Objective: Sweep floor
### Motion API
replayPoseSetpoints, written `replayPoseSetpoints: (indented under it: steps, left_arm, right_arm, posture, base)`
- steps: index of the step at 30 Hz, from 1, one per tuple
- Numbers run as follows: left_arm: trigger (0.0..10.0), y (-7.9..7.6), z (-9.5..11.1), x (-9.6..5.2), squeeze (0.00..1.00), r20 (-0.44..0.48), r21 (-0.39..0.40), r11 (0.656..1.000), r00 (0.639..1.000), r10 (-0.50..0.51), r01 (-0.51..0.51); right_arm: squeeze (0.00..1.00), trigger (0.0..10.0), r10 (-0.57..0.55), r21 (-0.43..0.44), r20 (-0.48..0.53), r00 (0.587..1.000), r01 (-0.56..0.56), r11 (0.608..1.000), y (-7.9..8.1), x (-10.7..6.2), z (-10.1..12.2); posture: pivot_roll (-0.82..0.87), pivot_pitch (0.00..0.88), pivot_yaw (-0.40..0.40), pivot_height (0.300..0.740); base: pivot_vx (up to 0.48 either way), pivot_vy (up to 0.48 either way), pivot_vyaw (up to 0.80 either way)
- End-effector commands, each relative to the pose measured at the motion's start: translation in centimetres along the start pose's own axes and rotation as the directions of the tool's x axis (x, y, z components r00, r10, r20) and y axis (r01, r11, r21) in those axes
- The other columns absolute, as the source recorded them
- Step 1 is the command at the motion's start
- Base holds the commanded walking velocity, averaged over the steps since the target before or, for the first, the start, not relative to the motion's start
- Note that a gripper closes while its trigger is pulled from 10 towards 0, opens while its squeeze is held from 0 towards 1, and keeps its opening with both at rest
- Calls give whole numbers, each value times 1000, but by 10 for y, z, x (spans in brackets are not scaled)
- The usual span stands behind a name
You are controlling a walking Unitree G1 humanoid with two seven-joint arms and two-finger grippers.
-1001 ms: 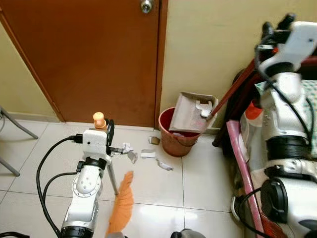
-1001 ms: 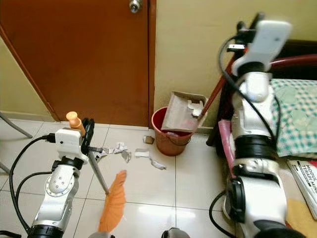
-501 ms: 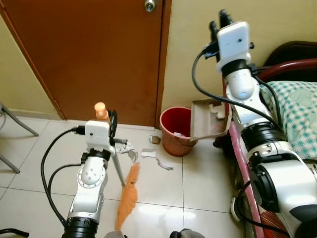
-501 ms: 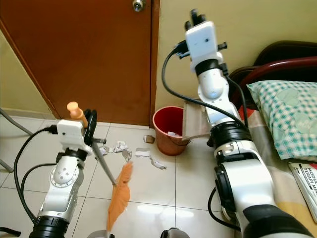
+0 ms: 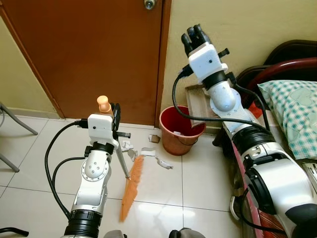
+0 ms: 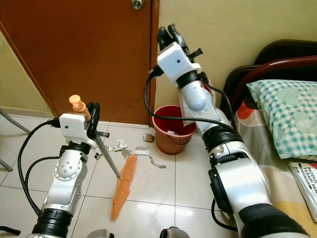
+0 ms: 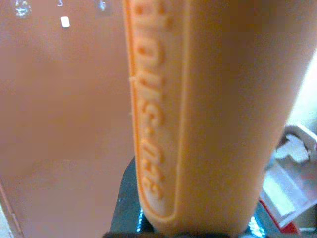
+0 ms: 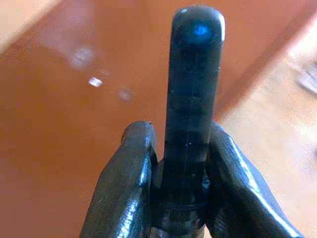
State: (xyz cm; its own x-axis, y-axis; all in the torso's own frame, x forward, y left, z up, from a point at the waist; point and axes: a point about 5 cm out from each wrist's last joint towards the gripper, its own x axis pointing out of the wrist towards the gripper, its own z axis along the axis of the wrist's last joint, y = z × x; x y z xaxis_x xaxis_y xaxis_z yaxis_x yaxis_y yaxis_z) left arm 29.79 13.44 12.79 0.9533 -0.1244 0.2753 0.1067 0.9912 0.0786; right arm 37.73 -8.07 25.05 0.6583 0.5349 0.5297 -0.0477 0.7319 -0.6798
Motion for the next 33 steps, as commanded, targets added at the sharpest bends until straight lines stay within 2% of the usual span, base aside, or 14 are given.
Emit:
replayPoseSetpoints:
  steps: [1,7,10,18,20,21,22,23,24,25,27,28,30,33]
  left_arm:
    - [10000,-3,5,4,0,37,-9,1000,999,-1,1]
    - [10000,-3,5,4,0,38,-11,1000,999,2,-1]
    - [10000,-4,5,4,0,38,-12,1000,999,-1,1]
    - [10000,-4,5,5,0,38,-15,1000,999,3,-2]
    - [10000,-4,5,5,0,39,-15,1000,999,3,-2]
    - [10000,-4,5,5,0,39,-15,1000,999,2,-2]
    - [10000,-4,5,5,0,39,-16,1000,999,2,-1]
    - [10000,-4,5,5,0,39,-16,1000,999,1,-1]
    - [10000,-4,4,5,0,39,-16,1000,999,1,0]
    - [10000,-4,4,5,0,38,-17,1000,999,1,0]
    - [10000,-4,4,5,0,37,-18,1000,999,2,-1]
    - [10000,-4,4,6,0,36,-18,1000,999,4,-3]
    - [10000,-4,4,6,0,36,-19,1000,999,5,-4]
    - [10000,-4,4,6,0,36,-20,1000,999,5,-4]
  right_arm:
    - [0,10000,61,-4,97,993,-61,998,3,9,15]
    - [0,10000,196,19,94,976,-199,980,25,3,13]
    - [0,10000,235,-11,105,966,-235,972,32,-1,13]
    - [0,10000,236,-37,117,965,-234,972,34,-4,13]
    - [0,10000,246,-12,113,963,-247,969,36,-5,13]
    - [0,10000,290,40,105,951,-296,954,43,-7,12]
    - [0,10000,368,11,109,924,-371,929,53,-12,12]
    - [0,10000,380,-23,112,918,-380,925,55,-14,12]
    - [0,10000,350,-15,103,931,-351,936,53,-14,11]
    - [0,10000,312,39,78,947,-316,948,50,-12,8]
    - [0,10000,322,144,23,946,-322,936,53,-13,2]
    - [0,10000,372,146,2,928,-368,918,58,-18,-2]
    - [0,10000,382,125,0,924,-379,917,59,-19,-3]
    - [0,10000,333,92,5,943,-332,939,51,-20,-4]
  posture:
    - [20,0,-66,740]
    - [19,0,-68,740]
    - [19,0,-68,740]
    - [14,0,-69,740]
    - [14,0,-69,740]
    - [14,0,-69,740]
    - [14,0,-69,740]
    - [14,0,-69,740]
    - [14,0,-69,740]
    - [14,0,-69,740]
    - [12,0,-68,740]
    - [12,0,-68,740]
    - [12,0,-68,740]
    - [13,0,-68,740]
  base:
    - [0,0,0]
    - [0,0,0]
    - [0,0,0]
    - [0,0,0]
    - [0,0,0]
    - [0,0,0]
    - [0,0,0]
    - [0,0,0]
    - [0,0,0]
    - [0,0,0]
    - [0,0,0]
    - [0,0,0]
    - [0,0,0]
    - [0,0,0]
